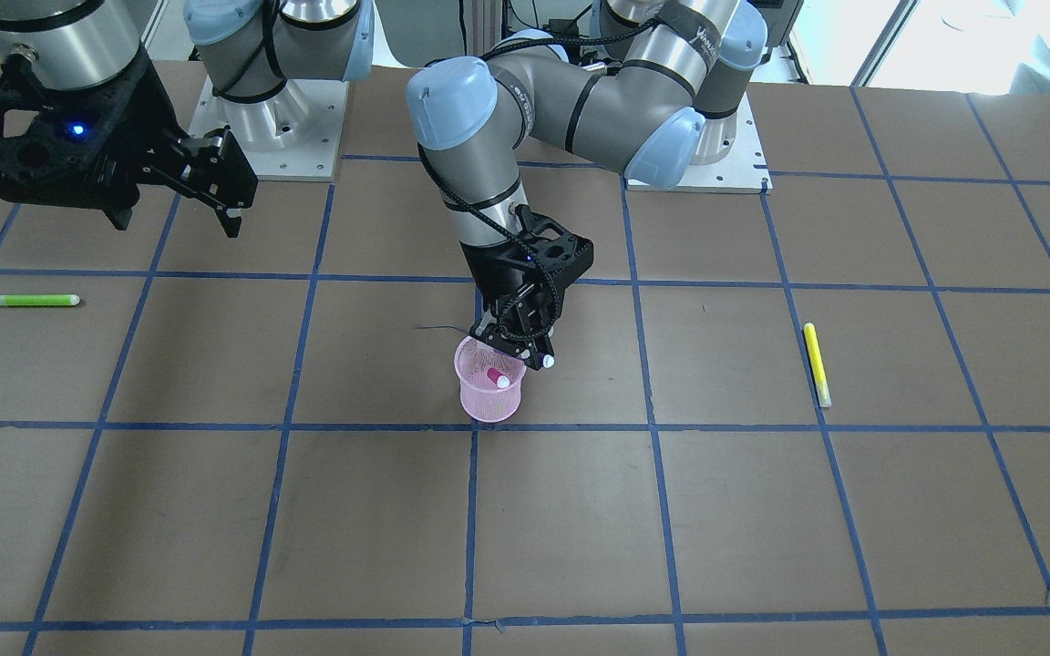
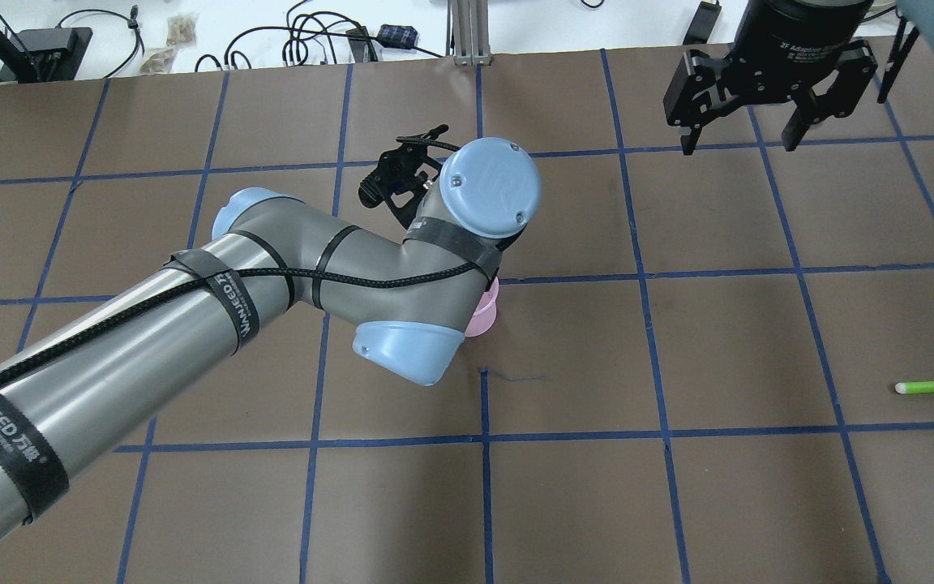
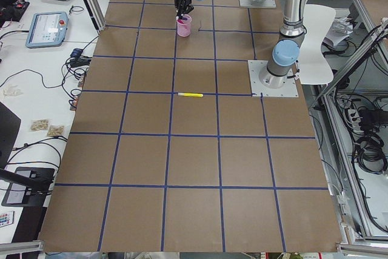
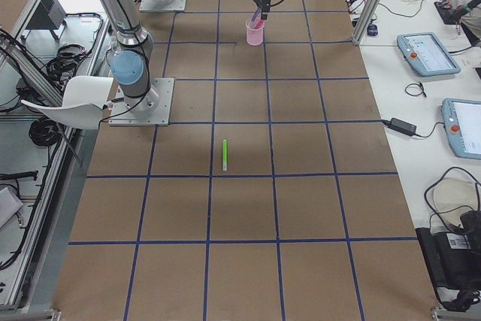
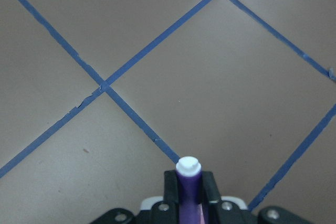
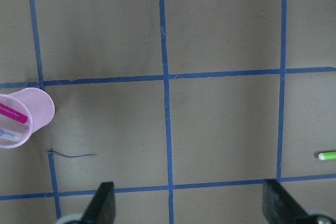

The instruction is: Insert purple and pink pens into pink cup

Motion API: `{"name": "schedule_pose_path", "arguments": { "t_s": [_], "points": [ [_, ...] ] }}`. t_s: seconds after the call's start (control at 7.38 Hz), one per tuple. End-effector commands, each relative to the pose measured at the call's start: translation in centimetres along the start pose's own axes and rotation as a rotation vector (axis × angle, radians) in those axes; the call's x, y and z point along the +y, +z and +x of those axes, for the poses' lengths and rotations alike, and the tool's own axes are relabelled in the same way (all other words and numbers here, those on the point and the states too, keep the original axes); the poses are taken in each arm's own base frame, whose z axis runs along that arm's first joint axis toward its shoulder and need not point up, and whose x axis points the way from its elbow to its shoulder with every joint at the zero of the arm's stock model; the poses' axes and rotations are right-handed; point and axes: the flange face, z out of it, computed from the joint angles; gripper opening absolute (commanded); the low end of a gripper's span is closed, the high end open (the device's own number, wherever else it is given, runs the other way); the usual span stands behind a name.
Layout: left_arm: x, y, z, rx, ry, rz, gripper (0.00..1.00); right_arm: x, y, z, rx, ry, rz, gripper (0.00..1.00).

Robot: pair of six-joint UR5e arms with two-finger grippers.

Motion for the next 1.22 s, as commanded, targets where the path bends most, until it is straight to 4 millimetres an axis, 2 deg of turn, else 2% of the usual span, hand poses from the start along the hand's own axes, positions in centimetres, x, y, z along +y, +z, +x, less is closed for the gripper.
{"name": "schedule_pose_path", "arguments": {
  "t_s": [0.0,0.27,0.41,0.54,0.68,0.81,0.95,1.08],
  "points": [
    [0.4,0.1,0.1,-0.004,0.012,-0.007,1.0,-0.2,-0.2,0.0,-0.001,0.004,0.02,1.0],
    [-0.3,-0.5,0.4,0.012,0.012,-0.004,1.0,-0.5,-0.2,0.0,-0.002,0.004,0.037,1.0],
    [-1.8,-1.7,0.2,0.033,0.054,0.002,1.0,-0.5,-0.2,0.0,-0.002,0.004,0.035,1.0],
    [-4.8,-2.1,0.0,0.041,0.139,0.007,1.0,-0.3,-0.5,-0.1,-0.004,0.009,0.038,1.0],
    [-8.5,-1.4,-0.7,0.032,0.234,-0.075,1.0,-0.2,-0.5,-0.1,-0.004,0.01,0.038,1.0],
    [-13.1,-1.2,-1.8,0.039,0.37,-0.166,1.0,-0.2,-0.6,-0.2,-0.014,0.015,0.036,1.0],
    [-17.8,-1.6,-3.8,0.006,0.456,-0.285,1.0,0.0,-1.3,-0.7,-0.067,0.012,0.045,1.0],
    [-22.1,-2.9,-5.6,0.006,0.452,-0.328,1.0,-0.4,-1.0,-0.4,-0.051,-0.01,0.04,1.0]
  ]
}}
